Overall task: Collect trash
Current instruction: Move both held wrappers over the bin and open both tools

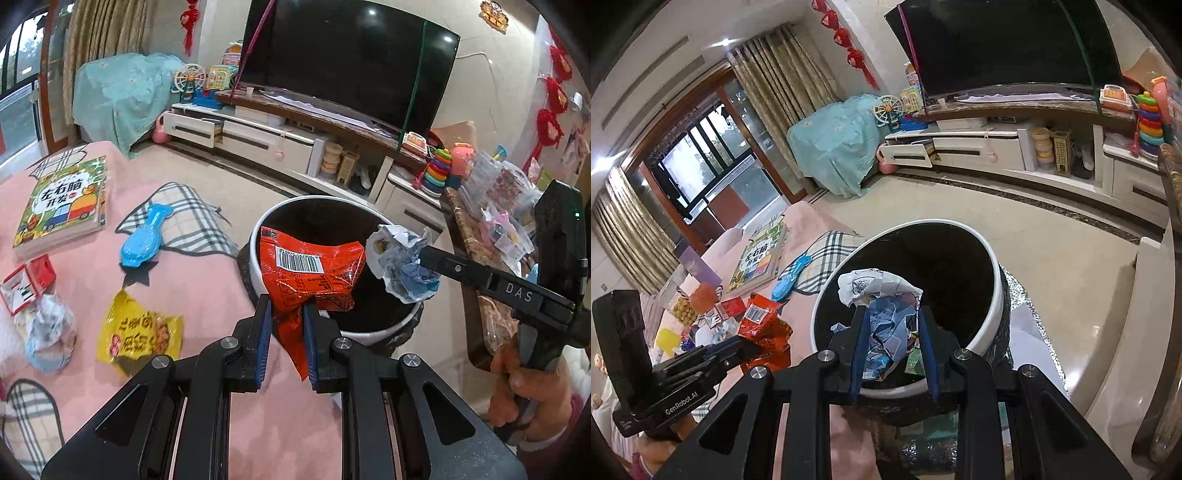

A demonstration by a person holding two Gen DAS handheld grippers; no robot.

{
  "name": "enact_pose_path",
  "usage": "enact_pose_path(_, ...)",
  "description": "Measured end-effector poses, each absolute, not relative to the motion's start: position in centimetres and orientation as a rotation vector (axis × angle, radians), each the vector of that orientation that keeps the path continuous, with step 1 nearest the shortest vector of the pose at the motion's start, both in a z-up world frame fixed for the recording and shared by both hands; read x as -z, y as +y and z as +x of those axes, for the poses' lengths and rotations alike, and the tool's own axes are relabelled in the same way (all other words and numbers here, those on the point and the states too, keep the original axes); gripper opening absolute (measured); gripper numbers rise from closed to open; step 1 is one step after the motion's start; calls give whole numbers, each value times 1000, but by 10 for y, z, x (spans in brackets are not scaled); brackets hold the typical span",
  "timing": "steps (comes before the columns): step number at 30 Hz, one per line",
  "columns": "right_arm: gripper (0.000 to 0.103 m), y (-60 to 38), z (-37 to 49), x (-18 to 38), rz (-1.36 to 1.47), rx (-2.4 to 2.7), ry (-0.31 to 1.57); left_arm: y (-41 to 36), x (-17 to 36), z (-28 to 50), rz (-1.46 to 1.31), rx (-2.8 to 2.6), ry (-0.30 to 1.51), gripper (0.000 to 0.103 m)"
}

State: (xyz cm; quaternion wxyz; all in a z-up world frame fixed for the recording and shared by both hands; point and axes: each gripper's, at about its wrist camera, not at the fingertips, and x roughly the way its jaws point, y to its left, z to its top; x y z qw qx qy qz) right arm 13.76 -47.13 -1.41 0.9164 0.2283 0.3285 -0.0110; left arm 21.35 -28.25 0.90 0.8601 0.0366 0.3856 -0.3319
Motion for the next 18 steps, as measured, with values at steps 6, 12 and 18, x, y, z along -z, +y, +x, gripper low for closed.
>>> enact_pose_path(6, 27, -476, 143, 18, 468, 30, 690, -297, -4, 224, 87, 700, 828, 15)
enact_pose_path(12, 27, -488, 151, 22, 471, 40, 699, -311, 0, 232, 99, 700, 846, 15)
enact_pose_path(18, 28, -492, 156, 22, 469, 43, 704, -320, 4, 238, 101, 694, 862, 16)
